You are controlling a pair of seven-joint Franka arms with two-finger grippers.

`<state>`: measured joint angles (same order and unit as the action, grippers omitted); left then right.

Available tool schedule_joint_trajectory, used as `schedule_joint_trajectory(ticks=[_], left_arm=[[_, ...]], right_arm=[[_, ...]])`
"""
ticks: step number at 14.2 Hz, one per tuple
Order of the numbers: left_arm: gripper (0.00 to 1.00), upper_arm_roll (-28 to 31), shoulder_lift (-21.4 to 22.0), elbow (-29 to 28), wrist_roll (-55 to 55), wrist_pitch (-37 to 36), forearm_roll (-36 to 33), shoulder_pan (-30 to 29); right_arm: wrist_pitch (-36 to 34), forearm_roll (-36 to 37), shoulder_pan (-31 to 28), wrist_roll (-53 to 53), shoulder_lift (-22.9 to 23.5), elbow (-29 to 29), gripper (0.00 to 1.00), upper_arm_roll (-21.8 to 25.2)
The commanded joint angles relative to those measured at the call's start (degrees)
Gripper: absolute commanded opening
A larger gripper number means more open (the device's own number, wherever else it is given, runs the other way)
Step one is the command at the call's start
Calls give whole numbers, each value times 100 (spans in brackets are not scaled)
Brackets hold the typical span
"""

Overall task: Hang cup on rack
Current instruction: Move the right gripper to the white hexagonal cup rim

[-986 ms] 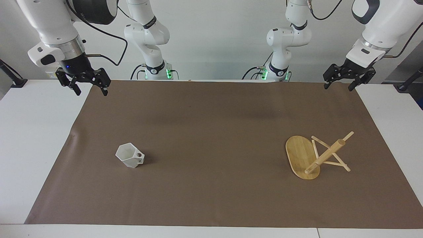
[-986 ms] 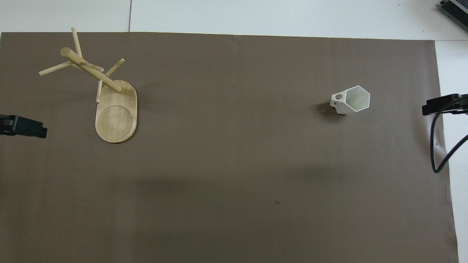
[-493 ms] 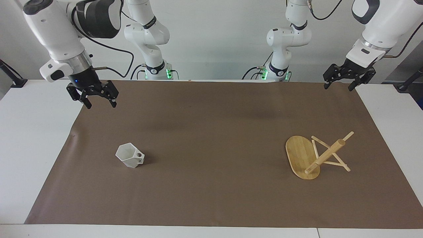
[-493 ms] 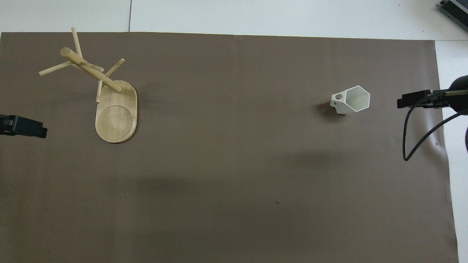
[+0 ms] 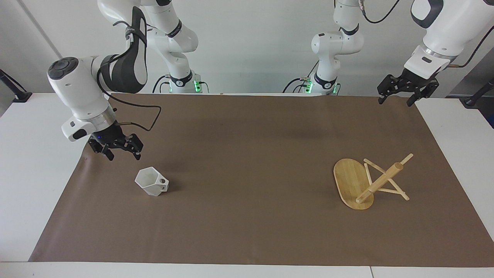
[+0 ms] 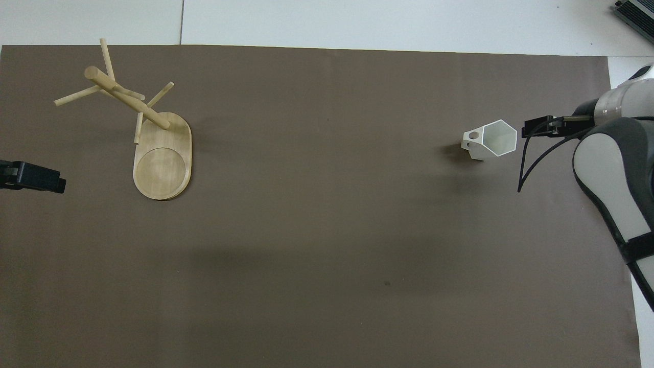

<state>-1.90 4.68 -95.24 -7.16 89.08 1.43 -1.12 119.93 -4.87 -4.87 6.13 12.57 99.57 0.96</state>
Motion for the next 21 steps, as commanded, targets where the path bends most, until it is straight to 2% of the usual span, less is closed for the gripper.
schedule_joint_trajectory(ticks=[1, 9, 14, 21], left_arm=[[100, -3, 199, -249, -66, 154, 59, -20], [100, -12, 191, -249, -39, 154, 59, -11], [100, -12, 191, -249, -22, 154, 59, -11], [100, -12, 191, -249, -22, 180, 59, -11]], right_arm=[[337, -93, -31, 134, 183, -7, 100, 0], [1075, 4, -31, 256, 658, 80, 100, -9], [1181, 4, -22, 248, 825, 89, 100, -17], [1182, 4, -14, 257, 817, 194, 99, -61]])
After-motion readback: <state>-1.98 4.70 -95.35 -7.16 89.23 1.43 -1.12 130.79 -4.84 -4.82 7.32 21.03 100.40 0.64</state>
